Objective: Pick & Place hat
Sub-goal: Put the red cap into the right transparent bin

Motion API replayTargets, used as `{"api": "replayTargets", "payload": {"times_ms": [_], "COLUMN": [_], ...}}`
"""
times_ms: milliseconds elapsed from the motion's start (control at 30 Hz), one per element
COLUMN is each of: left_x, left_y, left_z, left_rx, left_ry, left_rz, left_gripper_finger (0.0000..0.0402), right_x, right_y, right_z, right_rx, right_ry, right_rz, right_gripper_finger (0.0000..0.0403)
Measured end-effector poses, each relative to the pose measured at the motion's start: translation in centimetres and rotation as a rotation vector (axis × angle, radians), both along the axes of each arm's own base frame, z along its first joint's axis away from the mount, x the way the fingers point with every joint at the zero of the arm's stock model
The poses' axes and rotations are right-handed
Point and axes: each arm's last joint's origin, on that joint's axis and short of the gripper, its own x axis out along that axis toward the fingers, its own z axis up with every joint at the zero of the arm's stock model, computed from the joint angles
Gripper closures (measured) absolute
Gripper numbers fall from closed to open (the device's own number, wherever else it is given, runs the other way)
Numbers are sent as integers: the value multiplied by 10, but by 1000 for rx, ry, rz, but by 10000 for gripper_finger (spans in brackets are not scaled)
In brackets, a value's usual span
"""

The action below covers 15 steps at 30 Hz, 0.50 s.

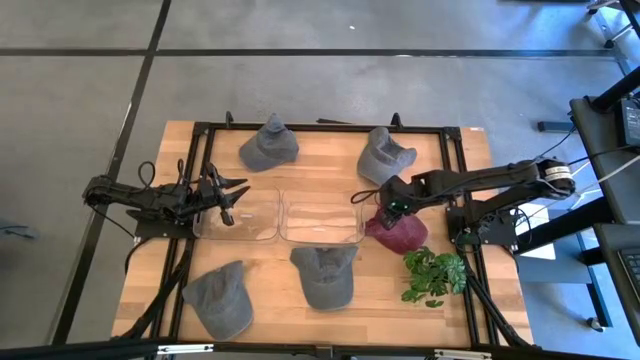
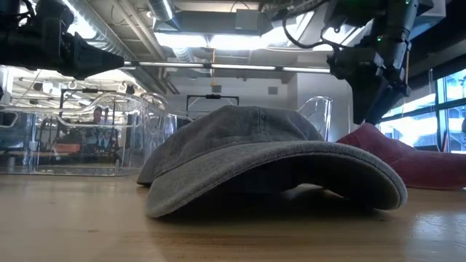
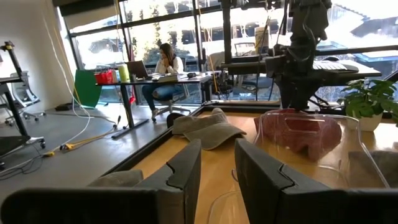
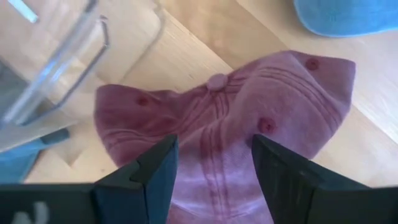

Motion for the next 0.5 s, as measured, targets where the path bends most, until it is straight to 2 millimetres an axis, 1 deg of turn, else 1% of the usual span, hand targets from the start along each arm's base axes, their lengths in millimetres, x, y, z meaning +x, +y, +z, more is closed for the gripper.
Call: {"api": "replayTargets", "payload": {"times_ms": [233, 300, 400, 500], "left_x": [0, 0, 0, 0], "left_y": [0, 0, 0, 0], "left_z": [0, 0, 0, 0], "left_rx": [0, 0, 0, 1], "left_ry": [1, 1, 0, 1], "left_rz": [0, 0, 0, 0], "left_gripper_finger": [306, 306, 306, 306], "right_x": [7, 8, 9, 9], "right_y": [0, 0, 0, 0], "right_z": [-16, -20, -23, -23], "right_rx": [-3, -7, -8, -13], "right_ry": [85, 105, 122, 126], "right_rz": [12, 29, 39, 63], "right_gripper_finger": [198, 207, 238, 289]}}
